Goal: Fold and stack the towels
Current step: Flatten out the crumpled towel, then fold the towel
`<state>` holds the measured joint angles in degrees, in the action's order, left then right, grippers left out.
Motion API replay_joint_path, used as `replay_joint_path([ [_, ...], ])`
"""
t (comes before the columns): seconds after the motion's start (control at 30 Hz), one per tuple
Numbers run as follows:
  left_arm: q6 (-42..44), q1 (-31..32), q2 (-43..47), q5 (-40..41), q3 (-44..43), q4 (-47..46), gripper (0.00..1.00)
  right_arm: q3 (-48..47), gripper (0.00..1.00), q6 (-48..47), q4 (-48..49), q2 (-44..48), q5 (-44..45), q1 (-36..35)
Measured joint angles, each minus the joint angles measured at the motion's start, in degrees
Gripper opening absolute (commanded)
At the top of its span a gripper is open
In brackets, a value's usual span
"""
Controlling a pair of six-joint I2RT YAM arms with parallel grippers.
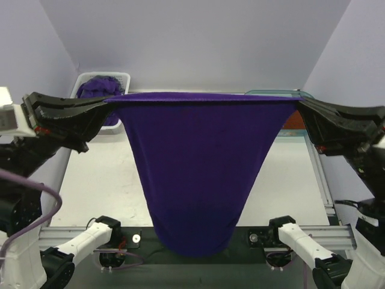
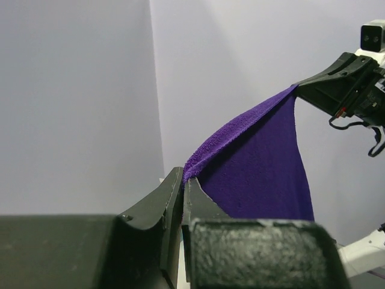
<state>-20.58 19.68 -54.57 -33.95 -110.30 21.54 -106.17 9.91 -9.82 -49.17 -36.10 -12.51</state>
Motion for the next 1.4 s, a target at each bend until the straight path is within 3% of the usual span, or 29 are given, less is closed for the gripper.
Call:
replay_joint_path([
  [0.13, 0.3, -0.1, -2.9, 5.6, 3.9, -1.1, 0.00, 1.7, 0.00, 0.0, 2.2, -5.5, 4.3, 0.1],
  [0.33, 4.0, -0.7, -13.1, 20.5, 14.4, -3.5, 0.02, 8.3, 0.00, -2.4, 5.1, -17.5, 11.0, 0.2],
  [0.6, 4.5, -3.2, -42.1, 32.0, 25.0, -9.4, 0.02, 18.1, 0.00, -8.2, 12.5, -45.3, 18.5, 1.0],
  [0.73, 3.2, -5.2, -54.5, 32.6, 24.1, -10.8, 0.00, 17.9, 0.00, -10.0, 15.0, -57.5, 18.7, 0.7],
  [0.87, 3.0, -6.5, -62.5, 31.7, 17.8, -11.8, 0.00, 15.0, 0.00, -11.1, 17.3, -65.7, 19.2, 0.5],
  [1.1, 3.0, -7.5, -65.4, 30.0, 11.6, -17.1, 0.00, 10.2, 0.00, -11.7, 20.8, -69.9, 19.6, 1.1],
  [1.4, 3.0, -7.7, -67.2, 28.3, 14.5, -19.4, 0.00, 10.6, 0.00, -11.3, 22.1, -70.7, 19.1, 1.3],
])
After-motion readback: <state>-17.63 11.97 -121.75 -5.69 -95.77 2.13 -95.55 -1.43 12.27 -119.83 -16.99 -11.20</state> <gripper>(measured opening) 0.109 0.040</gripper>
